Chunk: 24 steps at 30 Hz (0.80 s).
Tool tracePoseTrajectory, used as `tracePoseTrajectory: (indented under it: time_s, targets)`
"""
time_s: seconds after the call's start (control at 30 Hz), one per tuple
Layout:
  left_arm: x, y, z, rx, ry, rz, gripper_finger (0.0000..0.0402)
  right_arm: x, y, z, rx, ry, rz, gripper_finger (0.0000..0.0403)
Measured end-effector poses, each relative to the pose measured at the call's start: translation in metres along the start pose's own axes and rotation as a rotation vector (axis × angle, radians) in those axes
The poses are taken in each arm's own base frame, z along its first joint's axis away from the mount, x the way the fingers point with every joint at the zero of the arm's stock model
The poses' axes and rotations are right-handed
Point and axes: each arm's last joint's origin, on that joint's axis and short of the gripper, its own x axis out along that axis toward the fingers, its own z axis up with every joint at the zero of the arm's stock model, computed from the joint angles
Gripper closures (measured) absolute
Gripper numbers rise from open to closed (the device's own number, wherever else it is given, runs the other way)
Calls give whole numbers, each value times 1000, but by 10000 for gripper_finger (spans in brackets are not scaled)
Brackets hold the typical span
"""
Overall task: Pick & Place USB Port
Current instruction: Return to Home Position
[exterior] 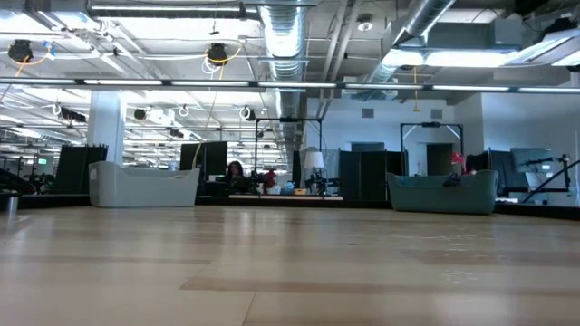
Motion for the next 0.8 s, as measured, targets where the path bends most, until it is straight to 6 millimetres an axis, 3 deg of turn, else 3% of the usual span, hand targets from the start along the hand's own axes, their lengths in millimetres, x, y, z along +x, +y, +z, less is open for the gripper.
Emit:
tracePoseTrajectory:
  time_s: [0.43,0.63,0.8]
  targets:
    - [1,-2,-4,-64,16,-19,291,0,1,-3,4,23,28,329]
    - [10,-14,-26,-52,75,-36,291,3,2,-11,0,27,29,329]
    - [19,-25,-44,-52,81,-36,291,10,3,-31,-11,26,26,329]
